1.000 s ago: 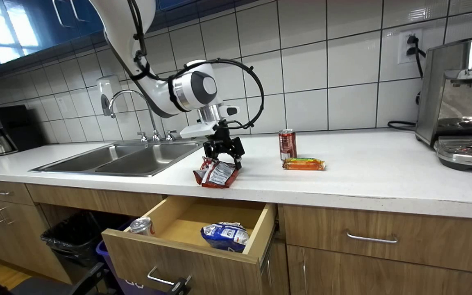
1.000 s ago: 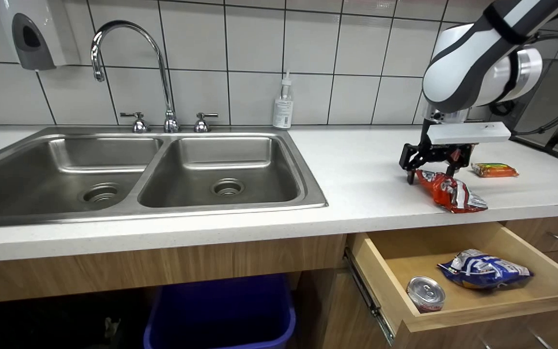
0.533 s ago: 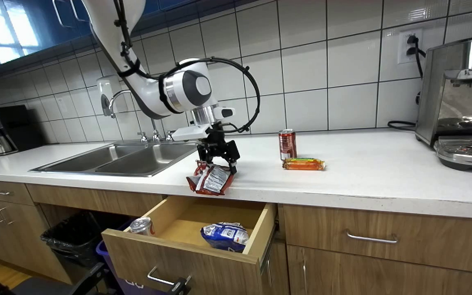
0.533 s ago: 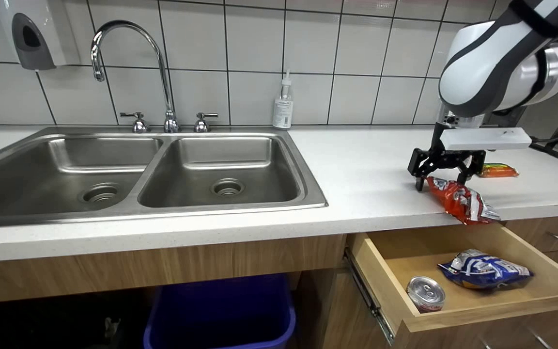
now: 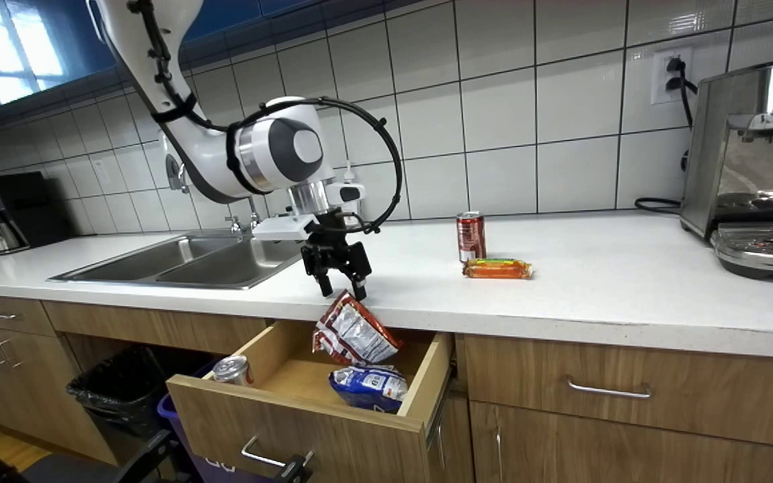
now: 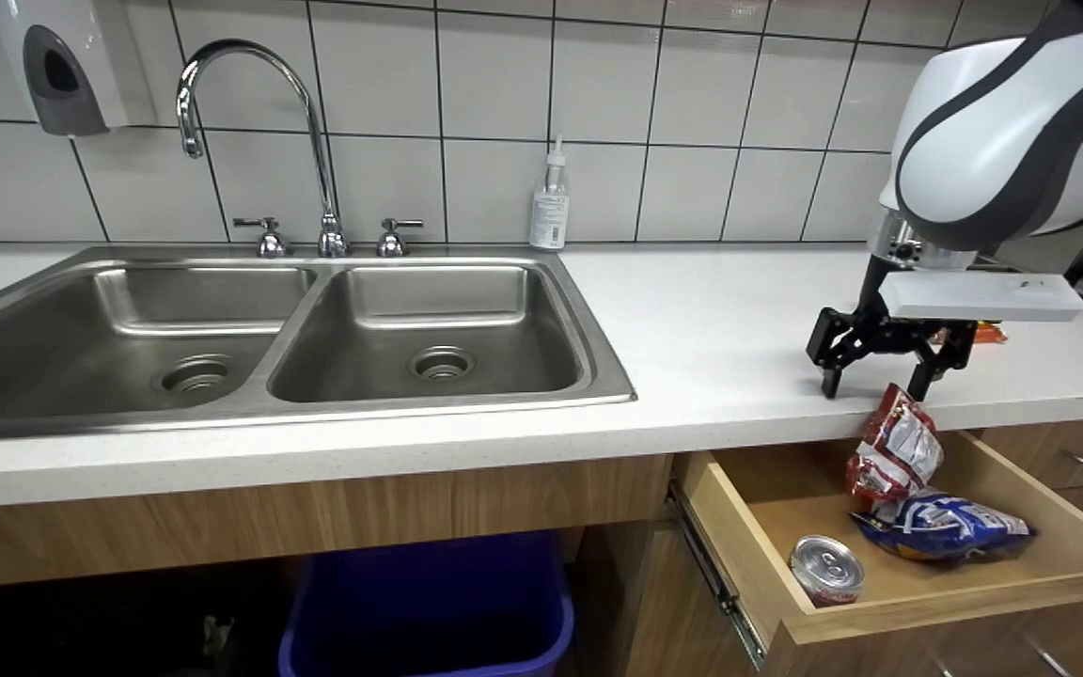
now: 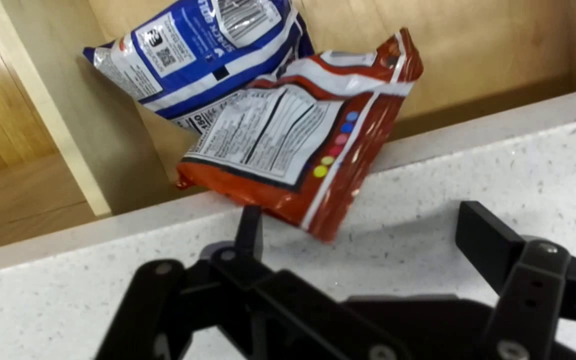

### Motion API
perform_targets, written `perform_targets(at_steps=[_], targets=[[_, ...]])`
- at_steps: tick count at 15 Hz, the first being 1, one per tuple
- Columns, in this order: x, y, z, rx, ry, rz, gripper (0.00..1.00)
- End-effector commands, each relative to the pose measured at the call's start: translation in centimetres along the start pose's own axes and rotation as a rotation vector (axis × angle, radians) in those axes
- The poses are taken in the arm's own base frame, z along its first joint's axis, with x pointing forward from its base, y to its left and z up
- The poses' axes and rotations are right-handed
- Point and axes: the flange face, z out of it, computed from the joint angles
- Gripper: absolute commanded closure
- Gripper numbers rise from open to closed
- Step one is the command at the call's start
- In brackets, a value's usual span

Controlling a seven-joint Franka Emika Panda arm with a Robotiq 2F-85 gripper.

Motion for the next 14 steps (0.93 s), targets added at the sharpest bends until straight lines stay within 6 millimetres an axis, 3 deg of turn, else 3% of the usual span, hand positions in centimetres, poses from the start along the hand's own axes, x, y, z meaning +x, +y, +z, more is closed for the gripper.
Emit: perform_targets(at_steps=[1,8,14], targets=[[-3.2,0.2,-1.3,0.015,0.023,0.032,0.00],[-6.5,1.5,-2.0,0.036,0.040,0.080,0.00],[-7.8,3.1,-2.4,0.035,0.055,0.127,0.00]])
